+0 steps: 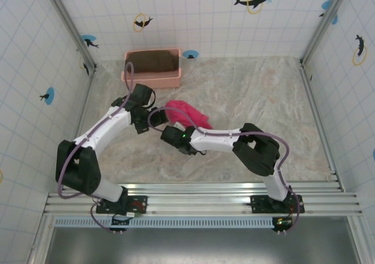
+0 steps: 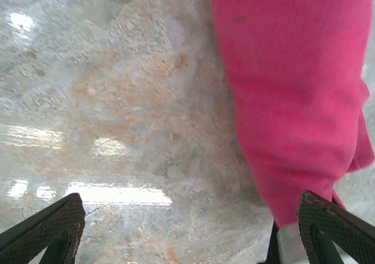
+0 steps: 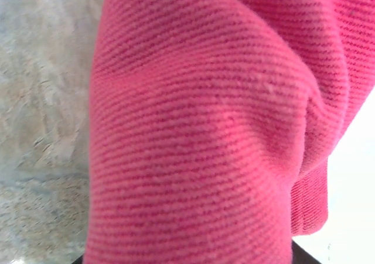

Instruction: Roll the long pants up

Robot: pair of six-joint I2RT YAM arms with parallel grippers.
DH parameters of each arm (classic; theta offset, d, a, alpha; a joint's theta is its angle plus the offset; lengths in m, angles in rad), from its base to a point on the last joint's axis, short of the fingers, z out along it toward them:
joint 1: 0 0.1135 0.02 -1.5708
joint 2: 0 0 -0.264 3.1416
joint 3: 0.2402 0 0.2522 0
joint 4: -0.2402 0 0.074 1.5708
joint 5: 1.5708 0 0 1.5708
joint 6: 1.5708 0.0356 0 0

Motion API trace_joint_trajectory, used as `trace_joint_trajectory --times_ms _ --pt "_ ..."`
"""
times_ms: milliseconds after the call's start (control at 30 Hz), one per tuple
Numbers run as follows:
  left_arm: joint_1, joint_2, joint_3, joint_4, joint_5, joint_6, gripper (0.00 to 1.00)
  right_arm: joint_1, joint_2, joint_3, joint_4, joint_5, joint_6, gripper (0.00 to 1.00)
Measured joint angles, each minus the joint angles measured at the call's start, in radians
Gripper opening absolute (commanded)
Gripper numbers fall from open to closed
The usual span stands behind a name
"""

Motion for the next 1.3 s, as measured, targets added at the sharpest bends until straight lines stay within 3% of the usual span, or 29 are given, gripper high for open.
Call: trace_joint_trajectory --times_ms 267,567,700,900,1300 --pt "0.008 -0.09 -0.246 0.379 0.1 -0.082 0.95 -0.086 -0.047 -0.02 0.029 -0.189 -0.065 0.0" --pt "0.006 -0.013 -0.329 0.749 0.19 -0.197 0.95 -0.139 -0.064 -0.018 0.029 -0.322 -0.09 0.0" --pt "0.023 0.029 -0.365 0.811 0.214 -0.24 0.95 -0.176 -0.074 -0.02 0.039 -0.41 -0.087 0.0" --pt "0.117 0.029 -0.412 0.811 0.24 -0.249 0.94 -0.203 -0.086 -0.032 0.057 -0.476 -0.087 0.0" --pt "0.077 0.07 -0.503 1.086 0.274 -0.38 0.94 -0.214 -0.076 -0.015 0.062 -0.523 -0.086 0.0"
